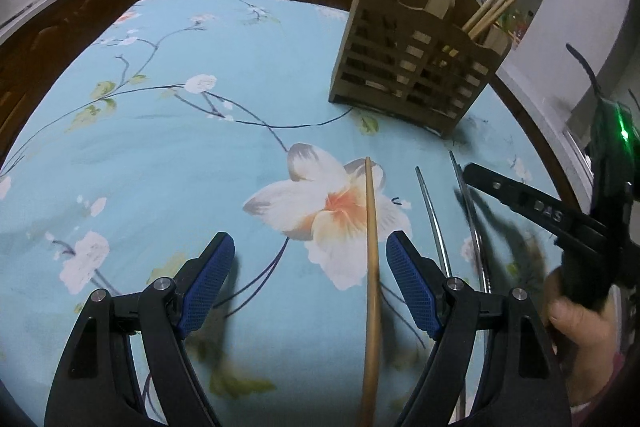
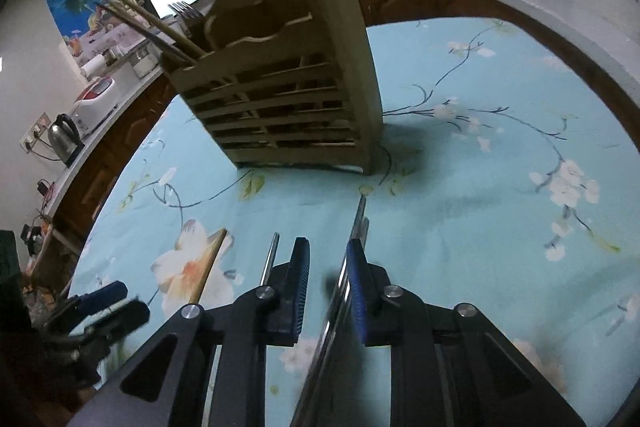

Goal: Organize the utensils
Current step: 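Lower and grasp a silver knife with the right tool while the left tool grasps a chopstick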

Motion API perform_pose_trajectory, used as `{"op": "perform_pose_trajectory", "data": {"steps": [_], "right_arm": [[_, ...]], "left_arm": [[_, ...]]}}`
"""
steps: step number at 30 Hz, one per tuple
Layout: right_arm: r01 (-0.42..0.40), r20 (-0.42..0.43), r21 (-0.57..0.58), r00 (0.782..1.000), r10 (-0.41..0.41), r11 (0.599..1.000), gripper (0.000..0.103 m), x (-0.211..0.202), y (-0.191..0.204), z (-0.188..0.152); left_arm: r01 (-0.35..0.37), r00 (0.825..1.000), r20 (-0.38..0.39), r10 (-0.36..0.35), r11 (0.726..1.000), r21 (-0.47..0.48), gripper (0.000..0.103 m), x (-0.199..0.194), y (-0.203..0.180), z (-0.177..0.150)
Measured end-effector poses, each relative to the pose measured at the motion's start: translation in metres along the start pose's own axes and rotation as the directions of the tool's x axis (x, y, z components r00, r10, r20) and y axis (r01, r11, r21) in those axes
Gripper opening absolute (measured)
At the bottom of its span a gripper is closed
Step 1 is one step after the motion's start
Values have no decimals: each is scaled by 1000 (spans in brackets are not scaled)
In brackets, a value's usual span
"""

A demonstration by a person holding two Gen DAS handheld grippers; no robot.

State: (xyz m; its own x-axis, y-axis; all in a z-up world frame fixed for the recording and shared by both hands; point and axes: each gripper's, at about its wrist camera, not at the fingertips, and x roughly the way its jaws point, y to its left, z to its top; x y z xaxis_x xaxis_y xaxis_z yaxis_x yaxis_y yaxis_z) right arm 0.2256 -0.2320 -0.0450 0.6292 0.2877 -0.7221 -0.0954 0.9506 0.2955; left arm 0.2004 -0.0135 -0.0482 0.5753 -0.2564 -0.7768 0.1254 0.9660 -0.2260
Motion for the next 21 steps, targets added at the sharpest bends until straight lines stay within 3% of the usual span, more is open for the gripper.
{"op": "perform_pose_trajectory", "data": {"steps": [6, 13, 21], "right_arm": [[17, -36, -29, 999, -18, 999, 17, 18, 2, 8], [25, -53, -34, 998, -27, 999, 15, 24, -3, 8], [46, -65, -68, 997, -50, 997, 14, 36, 3, 21]], "left_arm": [[18, 999, -43, -16, 999, 36, 68, 17, -9, 12], [23, 998, -53, -19, 997, 77, 64, 30, -18, 18], [-17, 998, -61, 28, 985, 174, 39, 45, -35, 29]]}}
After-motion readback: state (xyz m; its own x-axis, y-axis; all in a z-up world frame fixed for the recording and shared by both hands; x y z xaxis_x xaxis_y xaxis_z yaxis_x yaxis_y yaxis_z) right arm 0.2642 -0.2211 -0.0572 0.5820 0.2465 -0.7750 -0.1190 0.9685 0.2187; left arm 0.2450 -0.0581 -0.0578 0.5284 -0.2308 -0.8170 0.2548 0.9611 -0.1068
